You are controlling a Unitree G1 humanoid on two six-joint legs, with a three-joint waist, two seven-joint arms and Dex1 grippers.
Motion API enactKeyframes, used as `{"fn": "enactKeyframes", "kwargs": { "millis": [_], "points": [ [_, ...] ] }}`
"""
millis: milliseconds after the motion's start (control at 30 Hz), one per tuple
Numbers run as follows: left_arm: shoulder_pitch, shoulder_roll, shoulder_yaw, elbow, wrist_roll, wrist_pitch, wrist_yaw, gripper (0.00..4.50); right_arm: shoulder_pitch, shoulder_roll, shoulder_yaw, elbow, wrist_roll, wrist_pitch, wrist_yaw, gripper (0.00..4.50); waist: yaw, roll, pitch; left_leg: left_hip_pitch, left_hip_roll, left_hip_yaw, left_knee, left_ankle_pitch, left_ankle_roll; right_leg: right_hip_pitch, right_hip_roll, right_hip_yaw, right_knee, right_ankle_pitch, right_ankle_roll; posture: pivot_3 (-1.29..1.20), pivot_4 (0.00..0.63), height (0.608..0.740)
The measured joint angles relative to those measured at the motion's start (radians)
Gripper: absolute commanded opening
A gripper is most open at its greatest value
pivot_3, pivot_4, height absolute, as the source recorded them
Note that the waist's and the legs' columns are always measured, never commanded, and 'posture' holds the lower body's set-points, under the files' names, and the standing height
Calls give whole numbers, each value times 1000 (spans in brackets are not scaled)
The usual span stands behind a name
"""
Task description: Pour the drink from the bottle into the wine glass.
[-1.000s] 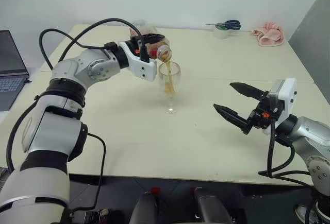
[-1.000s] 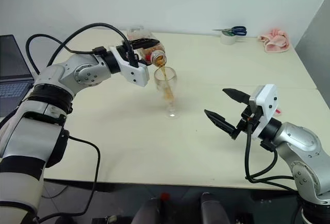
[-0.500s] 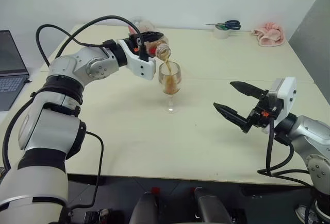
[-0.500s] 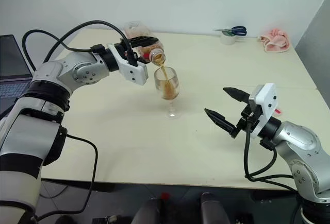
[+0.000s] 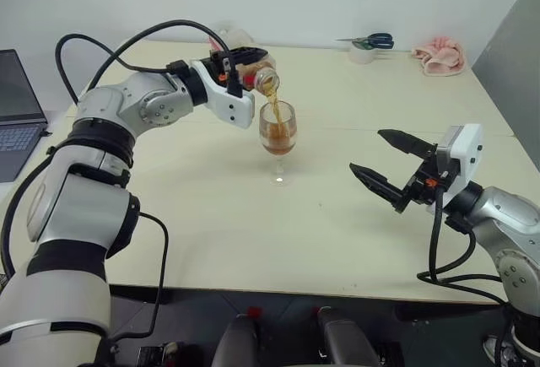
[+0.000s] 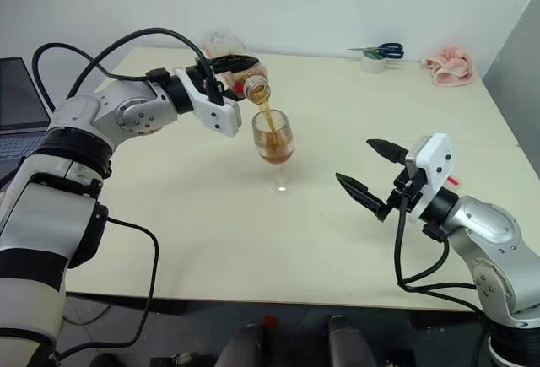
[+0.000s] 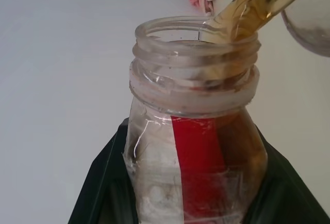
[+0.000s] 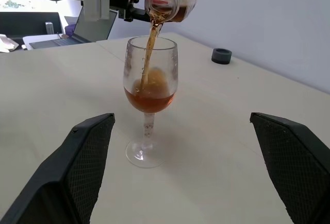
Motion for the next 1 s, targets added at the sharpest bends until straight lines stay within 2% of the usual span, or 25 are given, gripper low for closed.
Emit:
{"fn": "enactKeyframes", "kwargs": {
  "millis": [533, 833, 1000],
  "points": [
    [-8, -1, 2, 19, -16, 1, -16, 1842, -11, 5, 8, 0, -4, -6, 11, 4500, 0, 0, 0, 0, 0, 0, 0, 0, 0, 0, 0, 0, 0, 0, -1, 0, 150, 740],
    [37, -66, 123, 53, -294, 47, -293, 1842, -46, 5, 24, 1, -4, -6, 21, 4500, -2, 0, 0, 0, 0, 0, 0, 0, 0, 0, 0, 0, 1, 2, -4, 0, 150, 740],
    [130, -153, 330, 9, -633, 242, -549, 1841, -151, 6, 34, 9, 36, 16, 21, 4500, -8, 0, 0, 1, 0, 0, 1, 0, 0, 0, 0, 0, 2, 2, -4, 0, 150, 740]
  ]
}}
